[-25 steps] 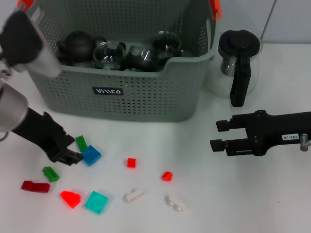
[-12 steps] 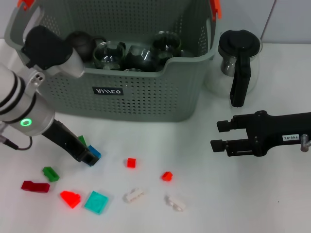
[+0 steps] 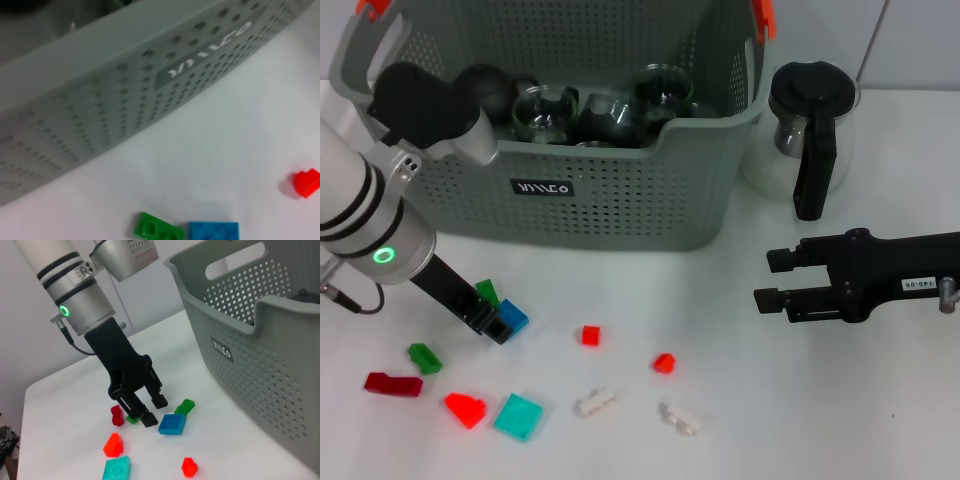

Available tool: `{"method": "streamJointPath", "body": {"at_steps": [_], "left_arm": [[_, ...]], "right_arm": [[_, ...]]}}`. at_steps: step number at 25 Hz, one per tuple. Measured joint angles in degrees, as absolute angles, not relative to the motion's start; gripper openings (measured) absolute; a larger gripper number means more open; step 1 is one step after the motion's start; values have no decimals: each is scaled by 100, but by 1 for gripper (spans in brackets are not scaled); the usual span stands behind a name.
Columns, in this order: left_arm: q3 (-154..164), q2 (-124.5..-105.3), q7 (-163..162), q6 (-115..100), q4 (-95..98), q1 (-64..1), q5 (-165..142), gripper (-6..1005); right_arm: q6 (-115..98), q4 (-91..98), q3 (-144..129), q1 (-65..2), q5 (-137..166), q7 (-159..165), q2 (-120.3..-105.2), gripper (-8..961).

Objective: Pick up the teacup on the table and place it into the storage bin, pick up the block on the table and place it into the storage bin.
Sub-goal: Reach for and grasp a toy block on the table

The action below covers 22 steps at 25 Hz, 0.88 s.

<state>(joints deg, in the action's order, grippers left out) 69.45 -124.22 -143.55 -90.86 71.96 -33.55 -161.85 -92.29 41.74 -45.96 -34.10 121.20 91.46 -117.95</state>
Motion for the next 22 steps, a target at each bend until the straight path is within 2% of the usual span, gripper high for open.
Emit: {"method": "streamJointPath", "body": {"at_steps": [13, 22], "left_arm": [[7549, -12436, -14385, -8908, 6993, -3401, -16364, 593], [7725, -12436, -14395, -8870, 6972, -3476, -16365, 591]], "right_arm": [[-9225, 4174, -4596, -3392, 12120, 9141, -11795, 700], [-9219, 4175, -4596, -3401, 12120, 9140, -11795, 700]]}}
